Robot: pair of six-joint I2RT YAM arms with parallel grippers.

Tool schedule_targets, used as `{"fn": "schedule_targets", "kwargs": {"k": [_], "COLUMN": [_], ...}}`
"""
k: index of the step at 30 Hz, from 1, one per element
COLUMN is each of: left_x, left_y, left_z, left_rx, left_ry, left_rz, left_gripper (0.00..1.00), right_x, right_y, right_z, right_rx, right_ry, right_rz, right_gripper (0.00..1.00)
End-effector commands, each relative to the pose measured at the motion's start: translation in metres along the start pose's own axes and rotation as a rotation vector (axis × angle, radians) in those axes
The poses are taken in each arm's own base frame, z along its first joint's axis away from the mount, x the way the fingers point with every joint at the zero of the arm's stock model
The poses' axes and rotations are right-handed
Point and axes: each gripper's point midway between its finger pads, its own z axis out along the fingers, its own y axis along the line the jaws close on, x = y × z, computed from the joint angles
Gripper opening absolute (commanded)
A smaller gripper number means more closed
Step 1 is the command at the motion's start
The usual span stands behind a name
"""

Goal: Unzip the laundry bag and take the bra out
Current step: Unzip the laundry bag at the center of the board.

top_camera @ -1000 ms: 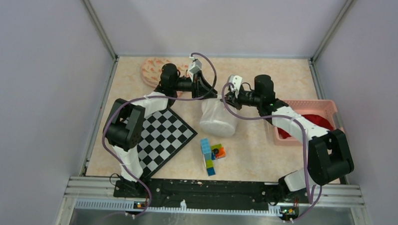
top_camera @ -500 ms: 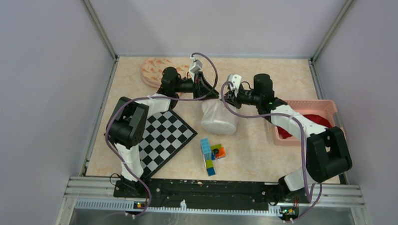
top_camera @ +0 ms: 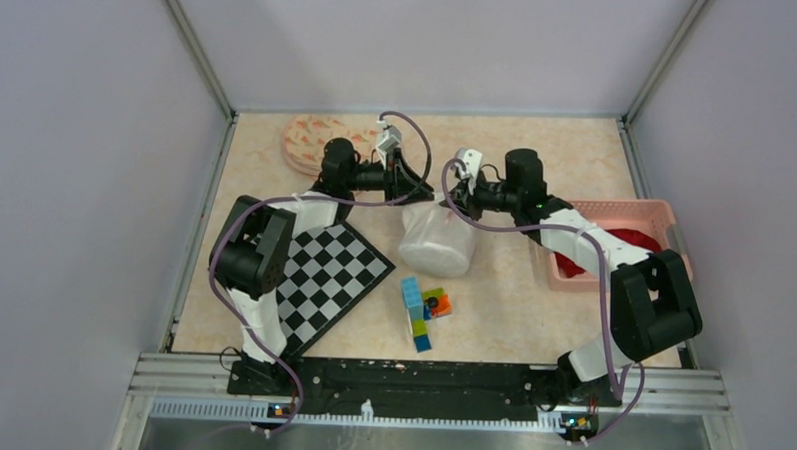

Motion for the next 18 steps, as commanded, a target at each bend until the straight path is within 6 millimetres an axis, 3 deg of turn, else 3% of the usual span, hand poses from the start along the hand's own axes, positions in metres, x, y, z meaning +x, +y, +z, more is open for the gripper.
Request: {"fn": "schedule_targets", "kwargs": {"k": [1,6,14,18], "left_x": [-0.014,-0.015,-0.024,-0.023], "left_y": [0.008,0.011,-0.019,-0.019], "left_z": [-0.004,0.002,0.014,0.018], "left_rx": [-0.079,-0.075,0.088,0.103], "left_ry": [-0.030,-0.046,-0.116,-0.132], "left_rz": [0.057,0.032,-0.019,-0.056], "left_gripper": [0.34,0.29,0.25,0.23], "right_x": [-0.047,-0.050,-0.049,-0.050], "right_y": [-0.010,-0.009,-0.003,-0.001], "right_z": [-0.001,-0.001,0.005,0.008], "right_rx": [-0.004,-0.005,-0.027,-0.038], "right_ry": [-0.119,-0.135,-0.137,-0.138], "right_rz": [-0.063,-0.057,-0.052,-0.056], "right_gripper": [0.00,0.00,0.00,0.00]}}
